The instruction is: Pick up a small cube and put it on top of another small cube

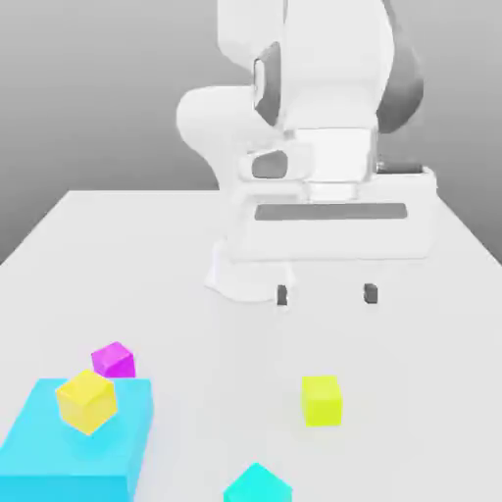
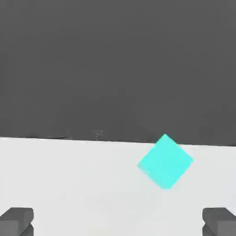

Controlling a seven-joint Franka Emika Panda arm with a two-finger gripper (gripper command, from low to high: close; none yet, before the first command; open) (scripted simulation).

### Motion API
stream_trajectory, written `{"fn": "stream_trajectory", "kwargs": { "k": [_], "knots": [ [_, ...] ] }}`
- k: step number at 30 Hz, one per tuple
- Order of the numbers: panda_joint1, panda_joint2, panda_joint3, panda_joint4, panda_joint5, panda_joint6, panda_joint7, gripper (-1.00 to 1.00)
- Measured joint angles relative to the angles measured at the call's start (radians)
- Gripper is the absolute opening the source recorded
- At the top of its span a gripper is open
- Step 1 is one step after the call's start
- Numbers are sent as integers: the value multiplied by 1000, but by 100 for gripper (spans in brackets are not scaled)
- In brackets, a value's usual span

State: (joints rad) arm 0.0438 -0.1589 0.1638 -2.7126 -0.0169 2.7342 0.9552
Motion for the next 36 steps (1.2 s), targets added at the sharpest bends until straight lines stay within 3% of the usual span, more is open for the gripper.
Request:
{"fn": "stream_trajectory", "kwargs": {
  "k": [5,11,12,19,26,36],
  "knots": [
    [36,181,23,-104,-13,125,47,0],
    [119,399,-88,-79,-125,297,135,0],
    [140,432,-111,-73,-134,324,142,-100],
    [145,440,-117,-72,-139,331,147,-100],
    [95,218,-37,-111,-13,149,54,-100],
    [15,305,-123,216,9,-92,240,-100]
  ]
}}
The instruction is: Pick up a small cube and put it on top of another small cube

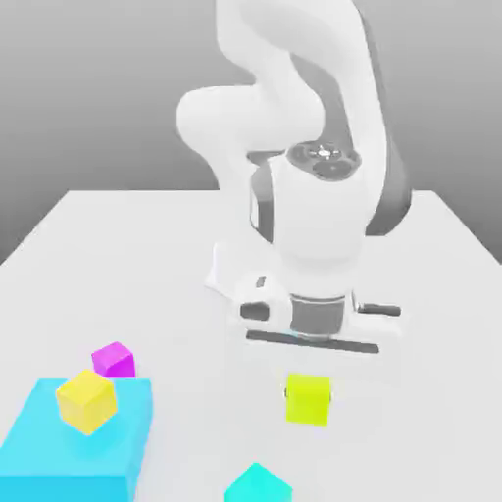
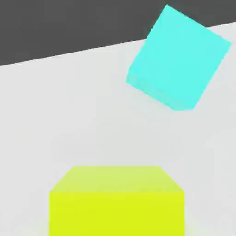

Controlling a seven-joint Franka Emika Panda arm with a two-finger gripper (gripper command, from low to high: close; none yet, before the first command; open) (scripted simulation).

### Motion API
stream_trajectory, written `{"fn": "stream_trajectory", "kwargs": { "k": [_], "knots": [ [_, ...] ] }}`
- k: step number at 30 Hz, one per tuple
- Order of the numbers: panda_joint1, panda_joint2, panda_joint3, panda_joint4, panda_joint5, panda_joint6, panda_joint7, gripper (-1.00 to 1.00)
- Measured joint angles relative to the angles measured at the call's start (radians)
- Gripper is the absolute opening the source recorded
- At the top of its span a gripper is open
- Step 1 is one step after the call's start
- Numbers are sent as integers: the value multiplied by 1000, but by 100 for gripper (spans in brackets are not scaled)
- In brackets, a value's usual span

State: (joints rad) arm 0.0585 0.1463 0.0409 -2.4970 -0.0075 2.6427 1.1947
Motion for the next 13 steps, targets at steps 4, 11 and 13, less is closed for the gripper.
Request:
{"fn": "stream_trajectory", "kwargs": {
  "k": [4,11,13],
  "knots": [
    [-23,57,-48,132,13,-73,72,-100],
    [-29,186,-54,159,18,28,82,100],
    [-29,186,-54,159,18,28,82,100]
  ]
}}
